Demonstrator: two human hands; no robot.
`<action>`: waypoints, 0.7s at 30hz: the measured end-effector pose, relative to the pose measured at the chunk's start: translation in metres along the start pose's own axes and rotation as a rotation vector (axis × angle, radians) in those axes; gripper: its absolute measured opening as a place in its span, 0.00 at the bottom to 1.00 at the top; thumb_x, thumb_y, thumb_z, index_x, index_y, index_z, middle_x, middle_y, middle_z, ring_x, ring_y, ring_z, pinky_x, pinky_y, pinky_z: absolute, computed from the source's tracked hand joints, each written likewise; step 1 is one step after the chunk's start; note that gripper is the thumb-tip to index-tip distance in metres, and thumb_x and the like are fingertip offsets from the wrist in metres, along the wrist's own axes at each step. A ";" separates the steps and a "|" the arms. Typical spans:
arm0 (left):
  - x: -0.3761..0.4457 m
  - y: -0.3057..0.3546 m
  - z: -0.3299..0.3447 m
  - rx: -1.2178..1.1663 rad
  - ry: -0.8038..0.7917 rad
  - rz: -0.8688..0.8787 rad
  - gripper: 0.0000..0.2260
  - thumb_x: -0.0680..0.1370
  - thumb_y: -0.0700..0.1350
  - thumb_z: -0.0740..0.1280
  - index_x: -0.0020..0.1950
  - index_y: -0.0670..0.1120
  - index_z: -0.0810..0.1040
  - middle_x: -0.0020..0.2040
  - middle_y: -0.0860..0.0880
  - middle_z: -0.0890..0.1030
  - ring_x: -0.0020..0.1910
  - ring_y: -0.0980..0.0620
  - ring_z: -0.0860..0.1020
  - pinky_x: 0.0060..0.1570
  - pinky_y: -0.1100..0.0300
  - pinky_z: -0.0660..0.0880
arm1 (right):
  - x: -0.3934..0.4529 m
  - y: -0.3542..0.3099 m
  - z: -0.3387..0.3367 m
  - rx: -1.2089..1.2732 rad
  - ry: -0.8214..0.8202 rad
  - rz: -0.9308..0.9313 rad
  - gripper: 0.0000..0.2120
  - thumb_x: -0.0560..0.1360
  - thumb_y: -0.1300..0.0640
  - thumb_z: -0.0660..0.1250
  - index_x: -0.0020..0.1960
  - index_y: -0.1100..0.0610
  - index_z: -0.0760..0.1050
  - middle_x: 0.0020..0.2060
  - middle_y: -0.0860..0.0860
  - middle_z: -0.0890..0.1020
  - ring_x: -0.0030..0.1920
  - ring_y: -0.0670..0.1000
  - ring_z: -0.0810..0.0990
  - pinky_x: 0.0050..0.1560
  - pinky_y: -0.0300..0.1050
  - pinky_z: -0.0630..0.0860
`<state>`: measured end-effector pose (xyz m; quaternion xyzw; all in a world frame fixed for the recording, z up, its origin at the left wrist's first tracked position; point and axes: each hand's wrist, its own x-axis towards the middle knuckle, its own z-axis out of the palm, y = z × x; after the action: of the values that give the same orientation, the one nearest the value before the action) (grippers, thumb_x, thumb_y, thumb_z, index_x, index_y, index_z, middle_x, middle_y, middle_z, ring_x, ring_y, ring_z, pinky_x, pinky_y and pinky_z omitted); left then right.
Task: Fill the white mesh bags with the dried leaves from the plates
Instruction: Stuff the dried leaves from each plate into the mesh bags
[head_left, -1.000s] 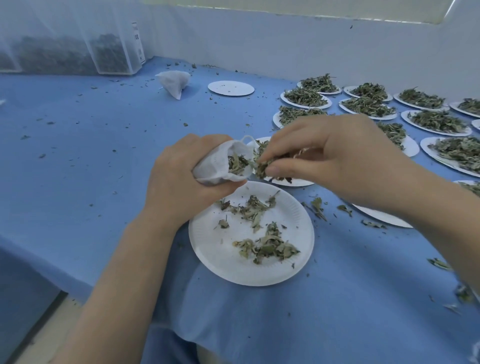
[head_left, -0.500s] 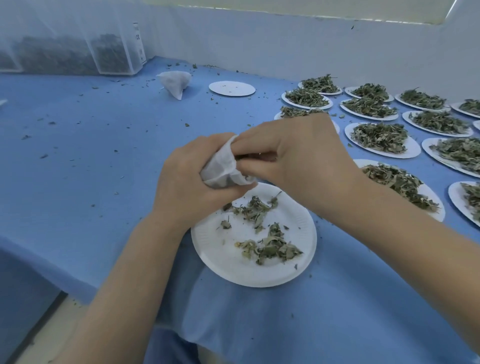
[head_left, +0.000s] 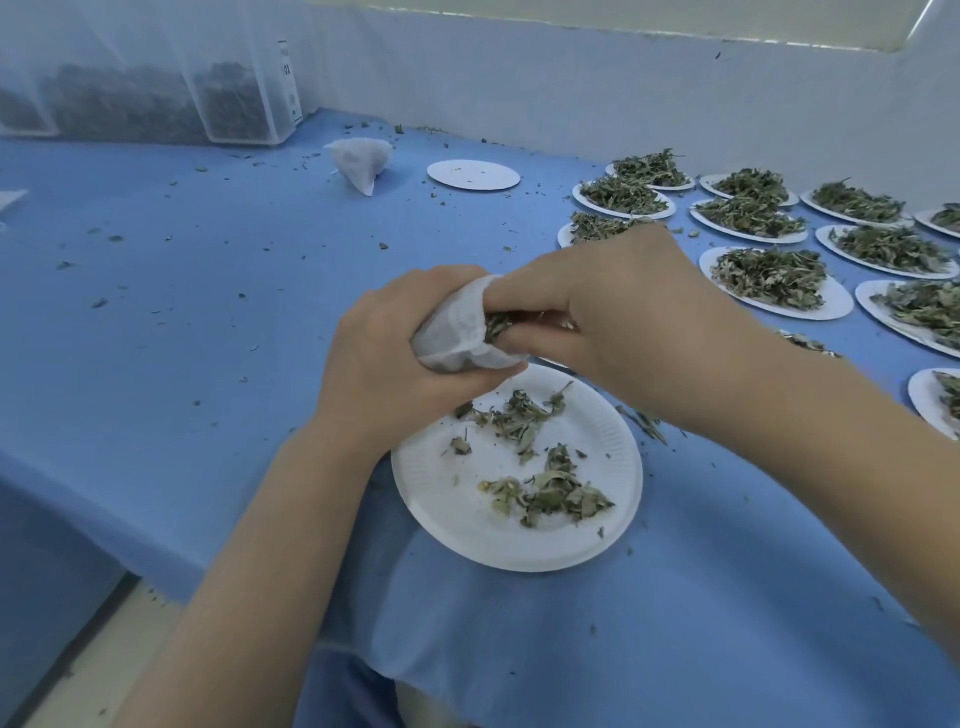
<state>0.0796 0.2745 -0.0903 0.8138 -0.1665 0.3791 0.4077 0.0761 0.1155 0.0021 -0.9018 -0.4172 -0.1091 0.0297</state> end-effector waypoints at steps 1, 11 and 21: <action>0.000 0.000 0.001 0.010 -0.004 0.003 0.21 0.65 0.53 0.77 0.54 0.49 0.79 0.43 0.53 0.81 0.42 0.53 0.79 0.41 0.51 0.76 | 0.001 -0.001 0.002 -0.053 -0.019 -0.013 0.07 0.79 0.55 0.57 0.47 0.54 0.73 0.38 0.49 0.76 0.42 0.53 0.75 0.46 0.44 0.68; 0.000 -0.001 0.006 0.092 0.028 0.134 0.12 0.65 0.48 0.70 0.44 0.43 0.82 0.34 0.49 0.77 0.34 0.53 0.72 0.35 0.57 0.71 | 0.017 -0.009 0.027 -0.177 0.000 0.076 0.10 0.77 0.60 0.60 0.39 0.50 0.65 0.31 0.47 0.60 0.34 0.51 0.65 0.30 0.42 0.60; 0.001 -0.002 -0.006 0.094 0.017 -0.021 0.28 0.61 0.58 0.75 0.58 0.59 0.72 0.45 0.61 0.77 0.43 0.59 0.76 0.45 0.63 0.73 | 0.019 0.007 0.024 0.254 -0.041 -0.010 0.05 0.76 0.56 0.62 0.42 0.48 0.70 0.24 0.45 0.72 0.29 0.43 0.70 0.31 0.40 0.62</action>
<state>0.0783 0.2804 -0.0885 0.8305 -0.1364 0.3891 0.3746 0.0977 0.1285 -0.0168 -0.8907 -0.4327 -0.0370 0.1344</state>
